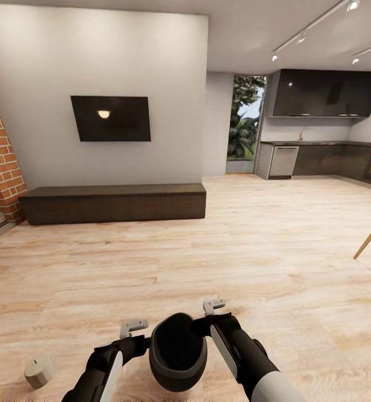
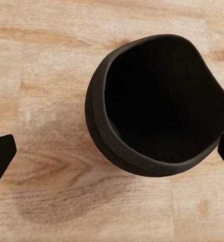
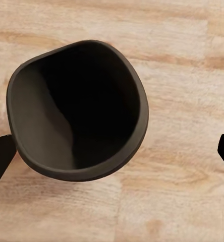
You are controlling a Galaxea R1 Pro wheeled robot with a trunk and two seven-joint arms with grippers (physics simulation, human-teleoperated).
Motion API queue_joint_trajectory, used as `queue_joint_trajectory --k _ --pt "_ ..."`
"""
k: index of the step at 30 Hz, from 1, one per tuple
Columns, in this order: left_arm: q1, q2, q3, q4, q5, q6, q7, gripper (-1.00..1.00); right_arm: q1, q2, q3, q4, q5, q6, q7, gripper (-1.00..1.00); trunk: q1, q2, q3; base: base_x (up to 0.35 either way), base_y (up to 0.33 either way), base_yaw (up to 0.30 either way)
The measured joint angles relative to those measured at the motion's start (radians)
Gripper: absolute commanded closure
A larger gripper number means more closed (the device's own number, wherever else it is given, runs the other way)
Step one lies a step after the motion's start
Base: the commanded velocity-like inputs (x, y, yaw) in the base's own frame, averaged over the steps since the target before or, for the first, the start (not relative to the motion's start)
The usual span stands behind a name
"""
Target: Place each of the two pumpkins and all three candles from the living room inside a cabinet in the living room (use any cabinet), then make sure every cabinet is closed, and position the cauldron so it is next to a table in the living room.
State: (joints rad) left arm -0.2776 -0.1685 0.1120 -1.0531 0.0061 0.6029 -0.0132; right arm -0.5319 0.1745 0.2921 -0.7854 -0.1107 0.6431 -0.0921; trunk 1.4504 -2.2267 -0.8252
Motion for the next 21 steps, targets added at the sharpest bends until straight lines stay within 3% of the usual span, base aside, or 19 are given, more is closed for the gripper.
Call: queue_joint_trajectory --k 21 --pt "0.000 -0.003 0.000 0.007 0.000 -0.044 0.001 -1.00 0.000 0.000 0.001 0.000 0.001 -0.031 -0.002 -1.00 0.081 -0.147 -0.066 0.000 0.000 0.000"
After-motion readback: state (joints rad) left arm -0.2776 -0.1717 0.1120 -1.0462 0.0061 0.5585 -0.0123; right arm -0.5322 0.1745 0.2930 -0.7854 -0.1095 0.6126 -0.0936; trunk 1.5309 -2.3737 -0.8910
